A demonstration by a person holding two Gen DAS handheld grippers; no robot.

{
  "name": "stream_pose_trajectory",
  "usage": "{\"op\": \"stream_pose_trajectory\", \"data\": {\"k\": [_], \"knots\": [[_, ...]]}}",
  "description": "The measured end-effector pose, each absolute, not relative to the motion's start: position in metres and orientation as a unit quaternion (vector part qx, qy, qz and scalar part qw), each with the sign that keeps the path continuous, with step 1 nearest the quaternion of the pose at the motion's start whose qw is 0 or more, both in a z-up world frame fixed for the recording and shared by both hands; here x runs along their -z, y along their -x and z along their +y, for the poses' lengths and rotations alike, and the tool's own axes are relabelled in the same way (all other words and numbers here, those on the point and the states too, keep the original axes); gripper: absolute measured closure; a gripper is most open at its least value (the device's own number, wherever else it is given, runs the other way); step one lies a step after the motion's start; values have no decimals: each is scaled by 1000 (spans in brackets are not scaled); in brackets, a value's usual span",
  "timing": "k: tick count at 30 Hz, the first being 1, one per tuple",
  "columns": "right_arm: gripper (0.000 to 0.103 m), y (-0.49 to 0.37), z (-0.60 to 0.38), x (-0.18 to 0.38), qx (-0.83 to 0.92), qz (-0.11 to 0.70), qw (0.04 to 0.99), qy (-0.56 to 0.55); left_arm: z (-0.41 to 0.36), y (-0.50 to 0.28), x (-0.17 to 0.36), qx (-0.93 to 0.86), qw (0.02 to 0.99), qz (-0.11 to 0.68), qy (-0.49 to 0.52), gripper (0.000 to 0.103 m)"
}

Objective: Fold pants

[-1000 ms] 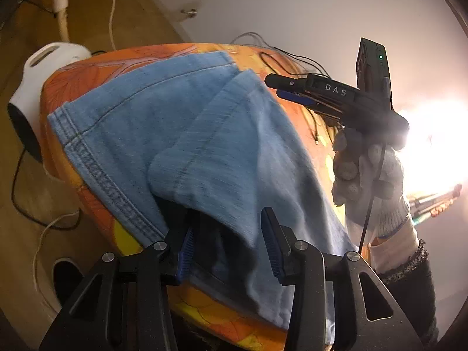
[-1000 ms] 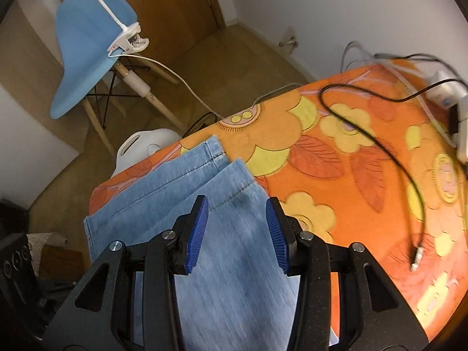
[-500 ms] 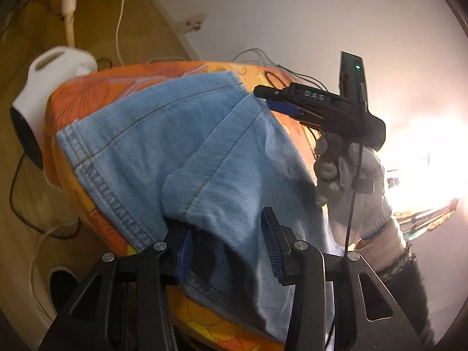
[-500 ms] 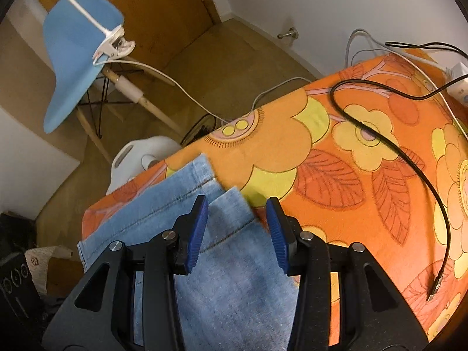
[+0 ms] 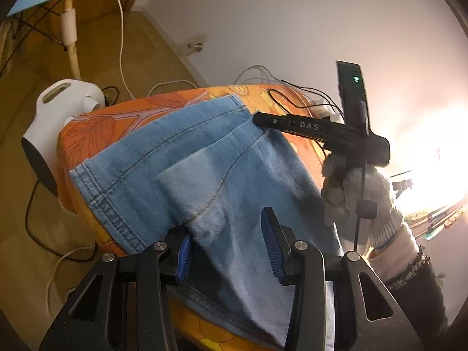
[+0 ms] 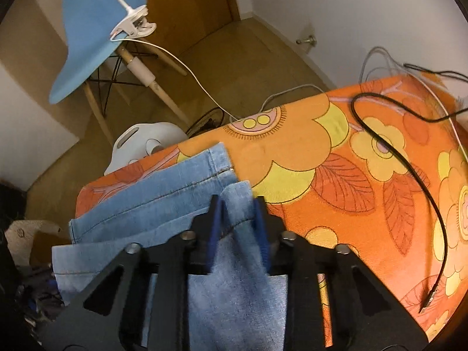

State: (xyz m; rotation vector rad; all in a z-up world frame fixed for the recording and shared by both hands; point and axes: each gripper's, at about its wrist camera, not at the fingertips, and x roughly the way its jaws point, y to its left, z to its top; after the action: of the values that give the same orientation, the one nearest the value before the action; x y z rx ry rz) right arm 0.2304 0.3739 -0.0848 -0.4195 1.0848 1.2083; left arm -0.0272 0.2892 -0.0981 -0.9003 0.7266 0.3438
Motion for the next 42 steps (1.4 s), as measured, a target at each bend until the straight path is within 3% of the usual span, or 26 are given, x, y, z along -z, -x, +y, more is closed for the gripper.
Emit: {"op": "stream_pose_trajectory", "data": {"k": [2, 4, 5, 8, 26, 42], "knots": [[83, -228, 372, 80, -536, 471, 675, 189, 290, 27, 99, -171, 826, 344, 413, 64], [84, -224, 370, 75, -539, 461, 679, 189, 291, 29, 99, -178, 829, 343, 405, 74], [85, -222, 368, 72, -539, 454, 683, 192, 292, 29, 99, -179, 830, 344, 401, 87], [85, -216, 367, 62, -537, 439, 693, 196, 295, 32, 101, -178, 834, 341, 395, 92], [88, -188, 396, 23, -545, 383, 716, 210, 322, 58, 100, -196, 834, 310, 412, 96], [88, -182, 433, 76, -520, 405, 711, 246, 332, 61, 117, -223, 813, 341, 417, 96]]}}
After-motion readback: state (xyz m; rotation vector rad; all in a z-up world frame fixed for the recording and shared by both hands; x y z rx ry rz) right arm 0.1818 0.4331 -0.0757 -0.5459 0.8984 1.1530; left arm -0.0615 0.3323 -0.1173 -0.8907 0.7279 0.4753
